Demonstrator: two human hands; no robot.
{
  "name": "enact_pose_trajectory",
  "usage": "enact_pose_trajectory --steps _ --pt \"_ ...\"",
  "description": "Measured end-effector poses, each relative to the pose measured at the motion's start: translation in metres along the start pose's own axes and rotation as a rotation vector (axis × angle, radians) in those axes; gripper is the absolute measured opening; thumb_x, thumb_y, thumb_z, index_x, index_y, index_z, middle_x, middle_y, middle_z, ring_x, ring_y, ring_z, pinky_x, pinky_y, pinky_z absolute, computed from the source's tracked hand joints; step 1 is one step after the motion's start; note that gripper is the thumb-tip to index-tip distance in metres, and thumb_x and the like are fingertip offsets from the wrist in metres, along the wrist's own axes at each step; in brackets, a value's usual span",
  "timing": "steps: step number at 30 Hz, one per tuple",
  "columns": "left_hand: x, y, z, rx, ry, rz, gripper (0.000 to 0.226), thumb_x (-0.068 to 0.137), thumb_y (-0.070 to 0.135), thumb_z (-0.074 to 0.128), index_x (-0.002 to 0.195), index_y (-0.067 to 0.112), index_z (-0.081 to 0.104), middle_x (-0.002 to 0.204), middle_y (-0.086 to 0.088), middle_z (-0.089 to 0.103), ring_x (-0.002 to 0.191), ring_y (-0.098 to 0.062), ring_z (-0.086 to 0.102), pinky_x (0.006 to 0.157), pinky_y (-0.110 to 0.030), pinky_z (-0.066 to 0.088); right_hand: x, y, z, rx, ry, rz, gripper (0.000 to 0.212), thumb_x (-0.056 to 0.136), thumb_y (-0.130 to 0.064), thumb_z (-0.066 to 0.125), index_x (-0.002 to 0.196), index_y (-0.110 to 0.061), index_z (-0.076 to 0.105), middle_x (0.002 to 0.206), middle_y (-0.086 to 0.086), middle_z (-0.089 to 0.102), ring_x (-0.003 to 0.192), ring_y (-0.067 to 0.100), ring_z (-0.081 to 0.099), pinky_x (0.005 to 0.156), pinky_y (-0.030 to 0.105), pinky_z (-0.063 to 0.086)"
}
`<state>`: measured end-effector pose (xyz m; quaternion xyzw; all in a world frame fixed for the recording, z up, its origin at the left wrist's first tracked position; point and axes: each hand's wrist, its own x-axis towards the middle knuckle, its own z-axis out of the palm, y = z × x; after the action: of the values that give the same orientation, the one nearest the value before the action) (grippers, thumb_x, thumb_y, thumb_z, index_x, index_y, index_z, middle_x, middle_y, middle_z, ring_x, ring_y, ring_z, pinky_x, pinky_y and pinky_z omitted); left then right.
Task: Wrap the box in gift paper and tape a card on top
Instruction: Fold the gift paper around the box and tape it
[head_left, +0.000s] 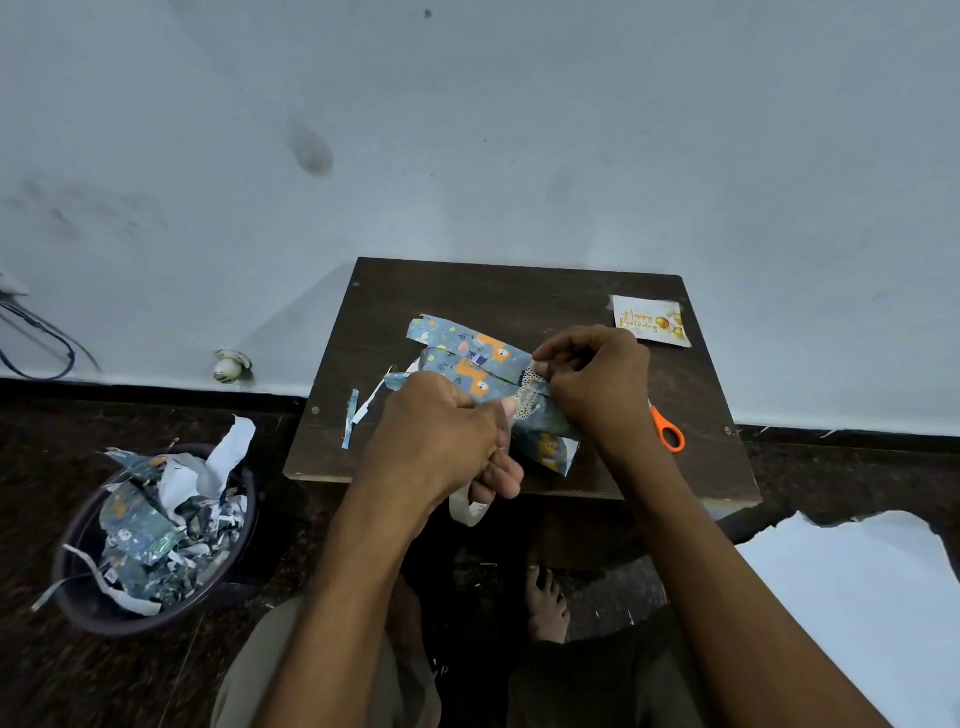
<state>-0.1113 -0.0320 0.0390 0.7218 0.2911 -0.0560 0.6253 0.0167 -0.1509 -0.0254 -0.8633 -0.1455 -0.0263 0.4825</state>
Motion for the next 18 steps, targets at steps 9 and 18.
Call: enact_pose_trajectory --steps 9,18 --pt "0.004 -0.002 0.008 0.08 0.016 -0.017 0.04 0.099 0.026 0.064 0.071 -0.003 0.065 0.057 -0.016 0.07 0.049 -0.027 0.067 0.046 -0.026 0.048 -0.014 -0.006 -0.003 -0.276 0.007 -0.293 0.016 0.077 -0.001 0.071 0.081 -0.015 0.077 0.085 -0.002 0.069 0.075 0.015 0.061 0.066 0.035 0.053" --pt "0.002 -0.004 0.0 0.056 0.032 -0.009 0.038 0.099 0.026 0.065 0.077 -0.005 0.067 0.058 -0.018 0.07 0.042 -0.023 0.065 0.042 -0.027 0.05 -0.026 -0.013 -0.009 -0.379 -0.09 -0.284 0.013 0.084 -0.021 0.079 0.093 -0.012 0.083 0.096 0.001 0.061 0.091 0.015 0.053 0.073 0.032 0.046"
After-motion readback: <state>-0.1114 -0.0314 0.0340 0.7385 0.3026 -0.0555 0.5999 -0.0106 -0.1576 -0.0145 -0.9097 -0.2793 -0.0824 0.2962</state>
